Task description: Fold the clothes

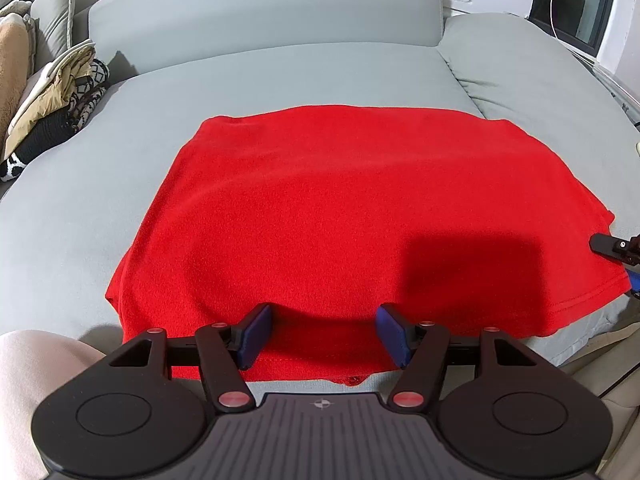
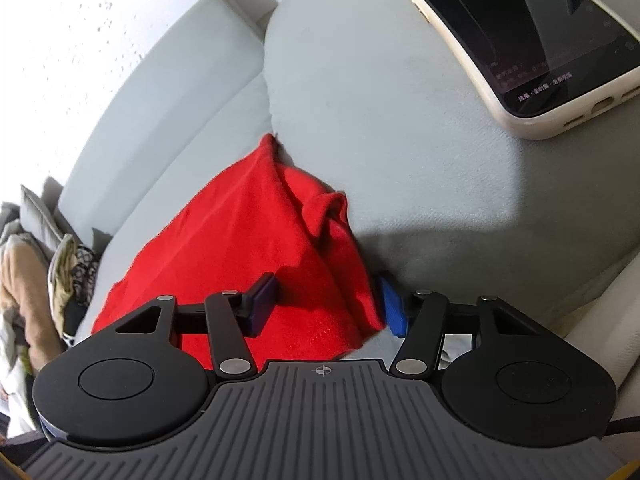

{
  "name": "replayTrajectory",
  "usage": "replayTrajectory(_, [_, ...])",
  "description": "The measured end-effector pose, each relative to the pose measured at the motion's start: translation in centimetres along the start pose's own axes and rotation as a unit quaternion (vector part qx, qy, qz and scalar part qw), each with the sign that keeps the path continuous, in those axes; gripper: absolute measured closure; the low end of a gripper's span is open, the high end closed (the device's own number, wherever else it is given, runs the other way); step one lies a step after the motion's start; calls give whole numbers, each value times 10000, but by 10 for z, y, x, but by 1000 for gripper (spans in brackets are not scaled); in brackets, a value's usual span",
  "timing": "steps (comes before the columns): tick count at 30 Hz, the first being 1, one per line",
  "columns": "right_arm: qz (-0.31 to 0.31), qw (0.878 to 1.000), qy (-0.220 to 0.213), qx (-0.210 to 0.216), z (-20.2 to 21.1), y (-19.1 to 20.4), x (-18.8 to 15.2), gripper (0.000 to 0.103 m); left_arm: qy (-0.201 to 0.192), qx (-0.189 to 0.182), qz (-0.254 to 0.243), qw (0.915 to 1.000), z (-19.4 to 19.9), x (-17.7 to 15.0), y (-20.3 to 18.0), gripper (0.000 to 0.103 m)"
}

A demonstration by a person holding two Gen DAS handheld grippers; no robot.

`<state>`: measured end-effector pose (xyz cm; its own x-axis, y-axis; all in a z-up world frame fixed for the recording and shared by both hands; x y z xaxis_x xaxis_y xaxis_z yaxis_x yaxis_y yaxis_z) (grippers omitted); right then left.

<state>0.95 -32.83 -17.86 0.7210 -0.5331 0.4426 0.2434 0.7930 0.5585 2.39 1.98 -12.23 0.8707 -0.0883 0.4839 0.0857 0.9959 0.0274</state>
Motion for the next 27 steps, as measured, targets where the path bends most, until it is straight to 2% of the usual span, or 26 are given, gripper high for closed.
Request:
replayTrajectory(5, [6, 9999, 126, -14, 2, -1, -9, 41, -5, -3, -5, 10000, -1, 0, 0, 41])
replayTrajectory(10, [-126, 9994, 226, 232, 5, -3, -17, 42, -10, -3, -6, 10000, -1, -1, -1, 41])
replayTrajectory(15, [22, 9992, 371, 130, 1, -2, -21, 43, -5, -16, -5, 10000, 0, -1, -1, 41])
replayTrajectory(20, [259, 9995, 151, 81, 6, 3, -24, 45, -14, -18, -3, 10000, 0, -1, -1, 41])
replayTrajectory(22, [351, 9993, -1, 119, 9, 5, -23, 50, -17, -19, -2, 10000, 0, -1, -1, 41])
replayTrajectory(23, [349, 9992, -98, 152, 12, 5, -22, 54, -18, -19, -1, 10000, 0, -1, -1, 41])
replayTrajectory(27, [16, 9991, -131, 392, 9, -1, -18, 54, -20, -20, 1, 10000, 0, -1, -1, 41])
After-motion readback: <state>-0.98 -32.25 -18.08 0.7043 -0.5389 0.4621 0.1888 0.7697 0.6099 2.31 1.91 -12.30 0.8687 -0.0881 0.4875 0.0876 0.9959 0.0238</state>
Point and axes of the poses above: each gripper's, at about its wrist camera, not at the fingertips, and z roughly against the way its jaws point, y to its left, x to its top, the point moved 5 cm from there along -z, roughly the way its jaws point, and after that the axes turned 6 degrees about y, right-handed, at the moved point
